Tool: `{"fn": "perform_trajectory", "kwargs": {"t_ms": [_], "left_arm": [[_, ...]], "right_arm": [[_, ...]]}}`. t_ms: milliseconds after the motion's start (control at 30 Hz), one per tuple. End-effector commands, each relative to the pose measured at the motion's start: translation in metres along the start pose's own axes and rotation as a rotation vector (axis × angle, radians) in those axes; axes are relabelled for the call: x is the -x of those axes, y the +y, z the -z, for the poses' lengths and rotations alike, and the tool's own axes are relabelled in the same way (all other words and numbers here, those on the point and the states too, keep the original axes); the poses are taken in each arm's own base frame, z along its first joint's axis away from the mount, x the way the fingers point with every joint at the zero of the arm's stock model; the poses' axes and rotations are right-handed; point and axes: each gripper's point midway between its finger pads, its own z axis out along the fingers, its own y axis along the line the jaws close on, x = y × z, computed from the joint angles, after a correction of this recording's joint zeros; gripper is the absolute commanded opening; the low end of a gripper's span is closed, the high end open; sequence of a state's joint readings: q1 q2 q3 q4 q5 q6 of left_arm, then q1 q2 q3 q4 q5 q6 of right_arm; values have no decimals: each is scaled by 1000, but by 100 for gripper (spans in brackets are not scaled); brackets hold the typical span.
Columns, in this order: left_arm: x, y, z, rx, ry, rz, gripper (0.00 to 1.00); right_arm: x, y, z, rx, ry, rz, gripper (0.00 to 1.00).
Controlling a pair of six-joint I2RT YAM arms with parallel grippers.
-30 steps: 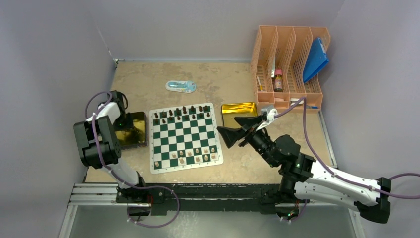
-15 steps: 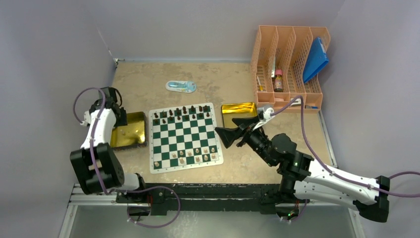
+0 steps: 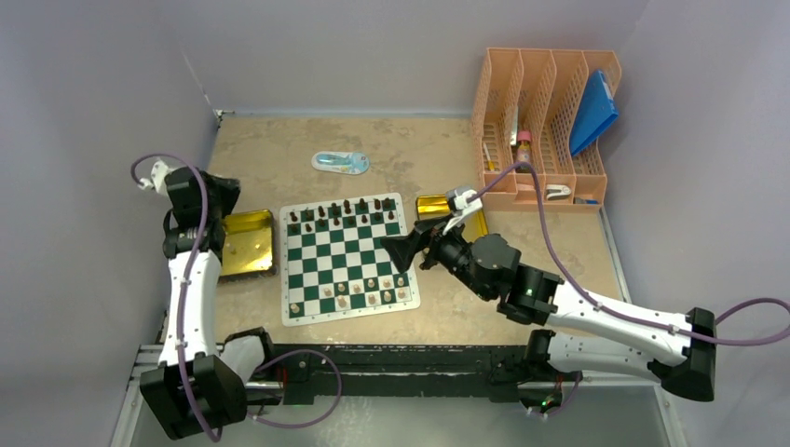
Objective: Set up the chess pieces on the board
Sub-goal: Pick up the chess piece from the storage box, then place the chess piece on the chessboard.
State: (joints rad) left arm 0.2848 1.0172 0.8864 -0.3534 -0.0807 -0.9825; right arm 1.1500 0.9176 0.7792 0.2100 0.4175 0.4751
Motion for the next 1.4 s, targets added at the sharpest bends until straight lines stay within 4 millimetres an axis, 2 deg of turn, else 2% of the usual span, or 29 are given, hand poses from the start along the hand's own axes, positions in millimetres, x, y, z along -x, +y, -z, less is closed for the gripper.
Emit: {"fn": "perform_trajectory", "kwargs": {"t_ms": [0,167,233,367,500,633,667,800,900,1000,1133,1367], "left_arm": [[-26,-70,18,-411,82,-249,3],[-70,-119,43,-723,152,-477,1],[-93,-128,53,-831,208,-569,0],[-130,-128,62,-939,330,-657,0],[-177,-127,91,-1086,376,-825,2],[-208,-120,117,-1189,401,-926,5],[-212,-119,124,-1221,406,-943,5],[-220,-118,153,-1352,364,-1023,3],[-224,-113,169,-1436,347,-1058,3],[-230,-112,182,-1504,361,-1079,2],[-235,-106,192,-1563,369,-1115,1],[-238,-102,204,-1641,380,-1133,0]], "right_arm": [[16,16,-6,41,-15,12,99],[19,17,-17,21,-13,36,99],[23,18,-22,9,-10,41,97],[42,30,-26,29,-31,28,92],[53,38,-31,50,-21,46,87],[60,35,-45,55,23,61,80],[61,33,-48,58,40,63,76],[68,28,-56,85,80,50,49],[62,29,-57,113,133,39,38],[47,31,-62,140,195,39,37],[27,33,-67,167,272,47,42],[16,24,-77,119,328,50,45]]}}
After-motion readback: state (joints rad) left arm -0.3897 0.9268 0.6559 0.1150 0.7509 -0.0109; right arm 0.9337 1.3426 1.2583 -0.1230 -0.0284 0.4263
